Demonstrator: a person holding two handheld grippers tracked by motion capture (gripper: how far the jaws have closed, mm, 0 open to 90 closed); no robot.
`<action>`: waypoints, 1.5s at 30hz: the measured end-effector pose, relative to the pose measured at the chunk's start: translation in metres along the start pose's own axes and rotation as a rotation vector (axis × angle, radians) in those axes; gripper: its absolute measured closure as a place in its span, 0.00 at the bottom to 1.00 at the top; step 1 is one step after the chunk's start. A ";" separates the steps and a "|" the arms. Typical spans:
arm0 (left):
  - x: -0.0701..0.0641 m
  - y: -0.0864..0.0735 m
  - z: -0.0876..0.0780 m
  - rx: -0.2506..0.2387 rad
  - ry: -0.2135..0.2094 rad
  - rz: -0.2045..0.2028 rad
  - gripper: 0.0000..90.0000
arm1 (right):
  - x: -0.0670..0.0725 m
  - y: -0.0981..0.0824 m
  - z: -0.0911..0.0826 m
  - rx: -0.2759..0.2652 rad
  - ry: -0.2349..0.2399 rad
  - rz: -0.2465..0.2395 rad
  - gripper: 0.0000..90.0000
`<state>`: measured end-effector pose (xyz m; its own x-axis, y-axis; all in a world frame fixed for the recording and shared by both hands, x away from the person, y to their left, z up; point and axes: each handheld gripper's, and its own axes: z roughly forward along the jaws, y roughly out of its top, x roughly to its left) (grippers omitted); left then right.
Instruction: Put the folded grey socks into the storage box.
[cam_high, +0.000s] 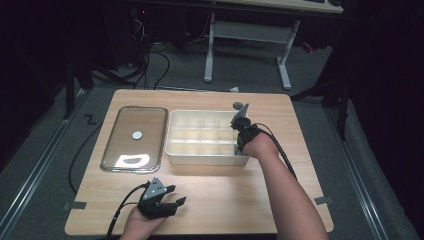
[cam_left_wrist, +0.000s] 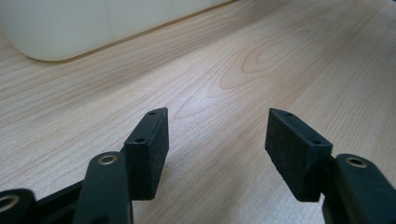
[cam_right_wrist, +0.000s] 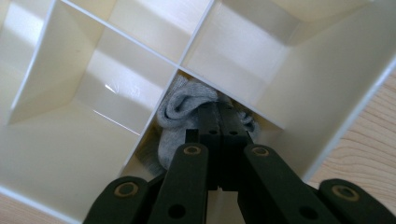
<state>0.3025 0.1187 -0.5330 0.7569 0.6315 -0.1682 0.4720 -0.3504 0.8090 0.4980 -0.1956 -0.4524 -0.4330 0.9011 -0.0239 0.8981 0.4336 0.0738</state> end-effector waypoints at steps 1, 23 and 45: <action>0.000 0.000 0.000 0.000 0.000 0.000 0.45 | 0.000 0.000 -0.002 -0.001 0.006 0.014 1.00; 0.000 0.000 0.001 0.005 -0.003 0.001 0.45 | -0.008 -0.012 -0.034 -0.127 0.048 0.026 0.92; 0.000 0.000 0.001 0.007 -0.004 0.005 0.44 | -0.003 -0.039 -0.051 -0.323 0.029 0.000 0.65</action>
<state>0.3029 0.1177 -0.5335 0.7609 0.6272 -0.1662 0.4713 -0.3582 0.8059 0.4605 -0.2159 -0.4045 -0.4396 0.8982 0.0042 0.8292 0.4041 0.3862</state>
